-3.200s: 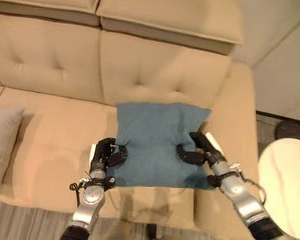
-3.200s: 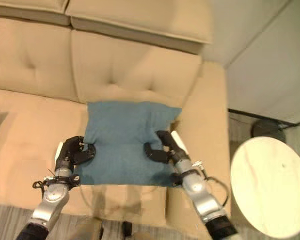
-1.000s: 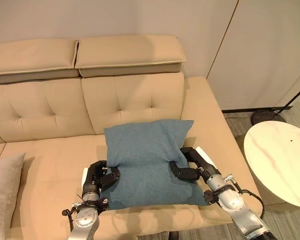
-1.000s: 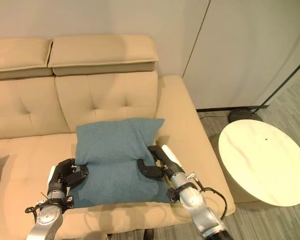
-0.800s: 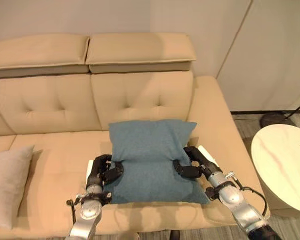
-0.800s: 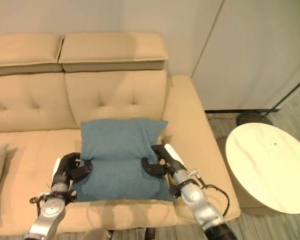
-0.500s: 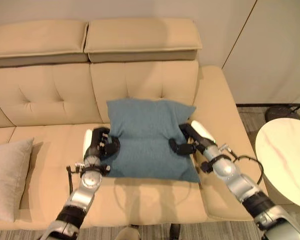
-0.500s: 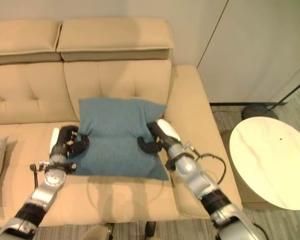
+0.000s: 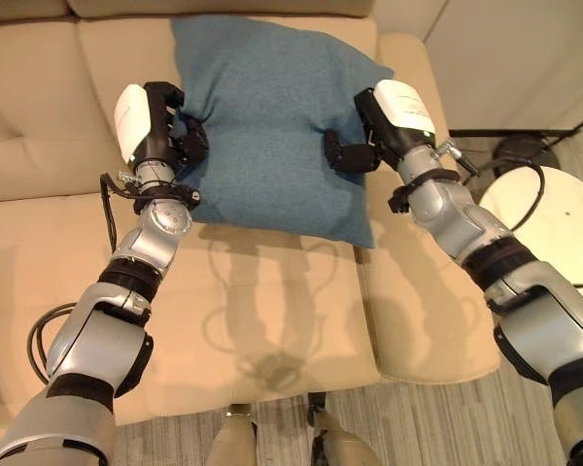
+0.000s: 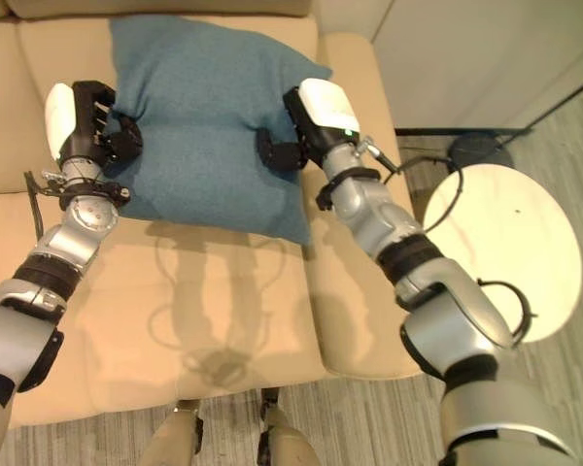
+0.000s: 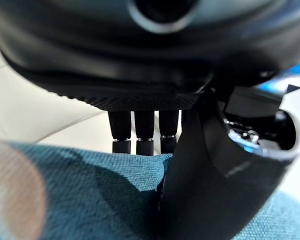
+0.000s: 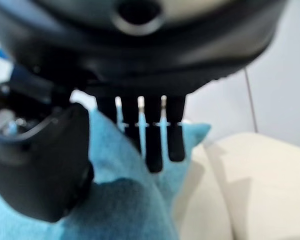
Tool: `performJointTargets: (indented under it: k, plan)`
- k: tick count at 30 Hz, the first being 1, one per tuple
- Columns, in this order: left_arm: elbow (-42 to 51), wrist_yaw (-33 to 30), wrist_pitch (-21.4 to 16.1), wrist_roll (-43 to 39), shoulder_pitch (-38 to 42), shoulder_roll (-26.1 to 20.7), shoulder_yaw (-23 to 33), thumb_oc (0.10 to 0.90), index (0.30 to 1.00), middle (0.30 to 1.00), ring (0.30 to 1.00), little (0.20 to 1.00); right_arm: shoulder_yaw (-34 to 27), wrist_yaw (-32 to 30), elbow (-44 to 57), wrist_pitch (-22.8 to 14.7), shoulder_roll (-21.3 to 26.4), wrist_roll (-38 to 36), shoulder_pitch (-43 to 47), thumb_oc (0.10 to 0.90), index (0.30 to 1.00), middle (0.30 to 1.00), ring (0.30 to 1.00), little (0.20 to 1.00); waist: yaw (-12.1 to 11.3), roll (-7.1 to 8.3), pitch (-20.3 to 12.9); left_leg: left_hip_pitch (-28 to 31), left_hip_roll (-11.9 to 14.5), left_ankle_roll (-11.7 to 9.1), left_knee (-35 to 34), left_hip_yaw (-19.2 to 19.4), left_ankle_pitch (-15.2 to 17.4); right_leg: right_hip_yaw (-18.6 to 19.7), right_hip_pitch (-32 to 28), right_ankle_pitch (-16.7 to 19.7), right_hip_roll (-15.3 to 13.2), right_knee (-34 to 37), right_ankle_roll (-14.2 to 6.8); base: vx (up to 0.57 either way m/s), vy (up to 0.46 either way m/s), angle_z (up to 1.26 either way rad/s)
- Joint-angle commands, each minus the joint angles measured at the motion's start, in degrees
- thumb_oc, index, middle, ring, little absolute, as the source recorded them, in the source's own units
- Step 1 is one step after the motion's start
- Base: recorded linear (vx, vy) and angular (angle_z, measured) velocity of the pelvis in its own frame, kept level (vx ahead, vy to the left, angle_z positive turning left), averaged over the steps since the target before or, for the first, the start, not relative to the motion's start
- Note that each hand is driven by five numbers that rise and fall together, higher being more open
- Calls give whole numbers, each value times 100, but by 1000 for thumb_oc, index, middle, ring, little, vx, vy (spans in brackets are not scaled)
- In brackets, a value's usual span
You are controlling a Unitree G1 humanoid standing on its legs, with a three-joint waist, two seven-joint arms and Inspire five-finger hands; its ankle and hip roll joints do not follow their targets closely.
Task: Pick up all the scattered cushions and arrange them neatly on the sofa.
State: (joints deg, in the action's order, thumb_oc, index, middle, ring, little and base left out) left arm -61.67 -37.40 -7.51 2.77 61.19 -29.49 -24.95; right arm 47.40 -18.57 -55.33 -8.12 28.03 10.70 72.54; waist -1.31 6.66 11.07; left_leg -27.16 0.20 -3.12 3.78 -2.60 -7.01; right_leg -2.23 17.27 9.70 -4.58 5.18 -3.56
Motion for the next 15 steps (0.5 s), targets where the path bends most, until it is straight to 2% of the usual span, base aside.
performJointTargets:
  k: [1, 3, 4, 5, 6, 7, 8, 9, 10, 11, 12, 14, 15]
  plan:
    - [-992, -851, -83, -14, 1366, -485, -88, 400, 300, 300, 300, 300, -474, -700, -825, -79, -22, -694, 1131, 400, 300, 300, 300, 300, -224, -63, -42, 44, 108, -210, -878, 102, -214, -35, -187, -707, 129, -26, -423, -35, 12, -27]
    - [-1179, -771, -52, -3, 1358, -501, -187, 400, 300, 300, 300, 300, -446, -650, -1075, -67, -131, -810, 1166, 400, 300, 300, 300, 300, -245, -52, 7, 18, 111, -225, -878, 112, -214, -25, -148, -699, 129, -21, -427, -22, 0, -21]
    - [-1536, -546, 2, -92, 1365, -449, -285, 422, 333, 333, 333, 333, -389, -512, -1483, -23, -276, -1023, 1212, 400, 300, 300, 300, 300, -273, -37, 62, -107, 119, -254, -878, 109, -272, -50, -39, -658, 139, -18, -436, -33, -16, 6]
    - [-1714, -405, 41, -232, 1300, -398, -254, 472, 408, 408, 408, 408, -392, -446, -1638, 29, -317, -1148, 1215, 400, 300, 300, 300, 300, -288, -13, 92, -133, 122, -257, -878, 109, -272, -55, -30, -666, 140, -18, -443, -36, -18, 3]
    - [-1715, -405, 40, -233, 1304, -398, -254, 488, 432, 432, 432, 432, -391, -446, -1640, 28, -316, -1149, 1219, 400, 300, 300, 300, 300, -285, -18, 83, -155, 125, -257, -878, 104, -288, -58, -10, -654, 144, -18, -444, 0, 0, 0]
    - [-1922, -196, 64, -438, 1237, -335, -173, 580, 571, 571, 571, 571, -377, -354, -1779, 77, -367, -1247, 1226, 400, 300, 300, 300, 300, -300, 8, 112, -164, 125, -265, -878, 101, -281, -63, 5, -661, 148, -18, -449, -8, -34, -1]
    - [-2201, 130, 87, -893, 1138, -157, 21, 800, 900, 900, 900, 900, -344, -197, -2064, 183, -423, -1377, 1231, 400, 300, 300, 300, 300, -330, 47, 138, -197, 139, -278, -878, 86, -301, -75, 25, -665, 163, -18, -445, -8, -34, -2]
    - [-2200, 130, 88, -894, 1140, -156, 22, 800, 900, 900, 900, 900, -343, -197, -2065, 182, -422, -1378, 1234, 400, 300, 300, 300, 300, -327, 42, 129, -217, 141, -277, -878, 81, -316, -79, 44, -653, 167, -18, -445, -10, -35, -6]
    - [-2243, 250, 73, -1192, 1080, -99, 168, 800, 900, 900, 900, 900, -358, -147, -2164, 238, -440, -1489, 1220, 445, 368, 368, 368, 368, -352, 60, 134, -223, 132, -279, -878, 67, -318, -84, 42, -651, 177, -18, -440, 0, -29, -6]
    - [-2359, 654, 105, -1628, 939, 35, 290, 800, 900, 900, 900, 900, -438, -47, -2403, 362, -478, -1733, 1201, 800, 900, 900, 900, 900, -404, 69, 163, -204, 127, -282, -878, 48, -307, -97, 23, -669, 185, -18, -431, 6, -30, -7]
    - [-2359, 654, 105, -1629, 939, 35, 290, 800, 900, 900, 900, 900, -437, -47, -2404, 361, -478, -1733, 1202, 800, 900, 900, 900, 900, -404, 68, 163, -204, 127, -282, -878, 48, -307, -98, 23, -669, 185, -18, -431, 6, -22, -4]
    - [-2791, 1282, 354, -1892, 721, 67, 359, 800, 900, 900, 900, 900, -461, 150, -2538, 450, -562, -1947, 1193, 800, 900, 900, 900, 900, -421, 60, 136, -193, 144, -292, -878, 33, -317, -106, 33, -655, 208, -18, -421, 0, 0, 0]
    - [-2792, 1283, 353, -1893, 720, 67, 359, 800, 900, 900, 900, 900, -461, 150, -2538, 451, -562, -1948, 1193, 800, 900, 900, 900, 900, -420, 60, 134, -194, 144, -292, -878, 32, -317, -107, 34, -655, 208, -18, -421, 0, 0, 0]
